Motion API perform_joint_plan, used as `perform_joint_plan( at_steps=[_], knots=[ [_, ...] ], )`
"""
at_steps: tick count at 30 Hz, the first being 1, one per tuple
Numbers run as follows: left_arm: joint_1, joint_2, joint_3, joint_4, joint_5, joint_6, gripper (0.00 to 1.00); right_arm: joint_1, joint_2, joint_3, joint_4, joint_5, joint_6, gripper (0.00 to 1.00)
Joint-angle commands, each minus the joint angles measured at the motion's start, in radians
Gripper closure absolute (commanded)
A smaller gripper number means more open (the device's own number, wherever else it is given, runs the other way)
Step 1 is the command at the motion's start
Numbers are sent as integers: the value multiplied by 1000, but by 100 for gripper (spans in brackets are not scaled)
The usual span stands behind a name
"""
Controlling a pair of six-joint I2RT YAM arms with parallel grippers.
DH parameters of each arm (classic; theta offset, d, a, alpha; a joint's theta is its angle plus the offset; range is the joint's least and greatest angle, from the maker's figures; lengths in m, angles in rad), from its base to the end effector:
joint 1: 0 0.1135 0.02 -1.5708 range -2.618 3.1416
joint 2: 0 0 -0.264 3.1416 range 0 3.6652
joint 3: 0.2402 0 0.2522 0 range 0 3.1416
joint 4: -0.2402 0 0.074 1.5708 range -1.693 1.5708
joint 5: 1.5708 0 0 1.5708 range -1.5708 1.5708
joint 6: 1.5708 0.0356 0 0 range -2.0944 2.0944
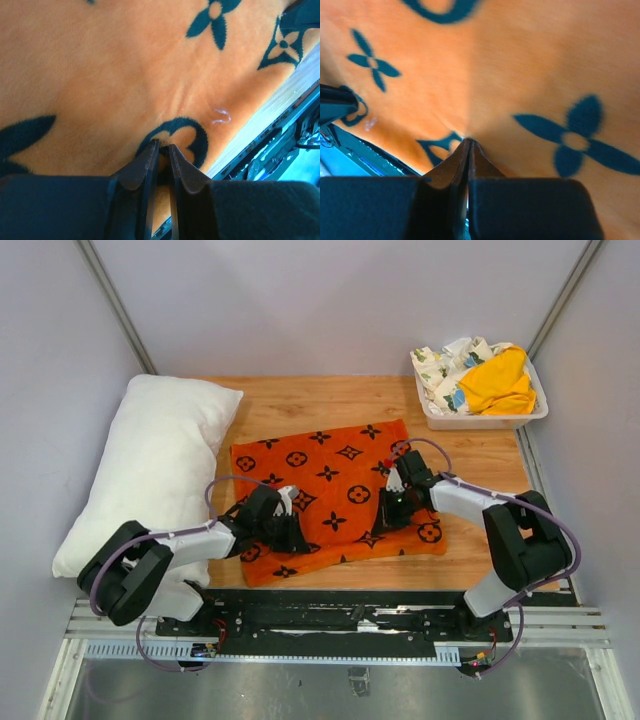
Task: Remove the pillowcase from the pillow
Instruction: Fold the pillowcase at the center of the board.
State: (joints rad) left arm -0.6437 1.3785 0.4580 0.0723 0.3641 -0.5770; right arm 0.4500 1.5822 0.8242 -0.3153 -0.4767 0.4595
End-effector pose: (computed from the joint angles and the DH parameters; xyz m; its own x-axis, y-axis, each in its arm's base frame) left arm 0.1816 -0.1521 0.1335 -0.9115 0.0467 -0.4086 0.3006 0.7535 -0.5846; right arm 0.2563 0.1420 0.1598 -0.9681 -0.0300 -0.2489 -0.1722 0.8012 0.5731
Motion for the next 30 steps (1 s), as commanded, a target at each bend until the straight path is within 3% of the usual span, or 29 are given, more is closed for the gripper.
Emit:
perform_joint_plan(
  at_steps=[1, 7, 11, 13, 15, 16, 17, 18, 19, 22, 27, 30],
  knots=[
    [2, -79, -88, -81, -84, -102, 77, -133, -21, -85, 18, -28, -16, 99],
    [147, -232, -181, -295, -276, -178, 77, -302, -51, -163, -42, 71, -11, 99],
    [180, -289, -64, -285, -286, -148, 69, -295, -110, -125, -36, 102, -5, 94],
    [181, -249, 53, -281, -301, -114, 64, -282, -146, -67, -20, 103, -14, 78],
    [194, -183, 184, -277, -335, -58, 54, -277, -184, 13, 13, 134, -17, 55],
    [220, -145, 243, -269, -345, -20, 43, -280, -188, 55, 34, 155, -17, 43],
    [269, -103, 297, -253, -331, 11, 24, -286, -182, 103, 52, 175, -15, 34],
    [330, -56, 348, -228, -293, 34, 13, -291, -164, 150, 75, 187, -12, 29],
    [400, -2, 394, -194, -247, 43, 9, -294, -138, 201, 95, 196, -6, 27],
    [519, 179, 567, -163, -174, 55, 8, -286, -22, 336, 139, 232, 16, 25],
    [525, 363, 751, -213, -365, 137, 10, -277, 223, 558, 147, 271, -12, 26],
    [540, 440, 802, -224, -416, 172, 13, -283, 383, 785, 40, 283, -96, 28]
  ],
)
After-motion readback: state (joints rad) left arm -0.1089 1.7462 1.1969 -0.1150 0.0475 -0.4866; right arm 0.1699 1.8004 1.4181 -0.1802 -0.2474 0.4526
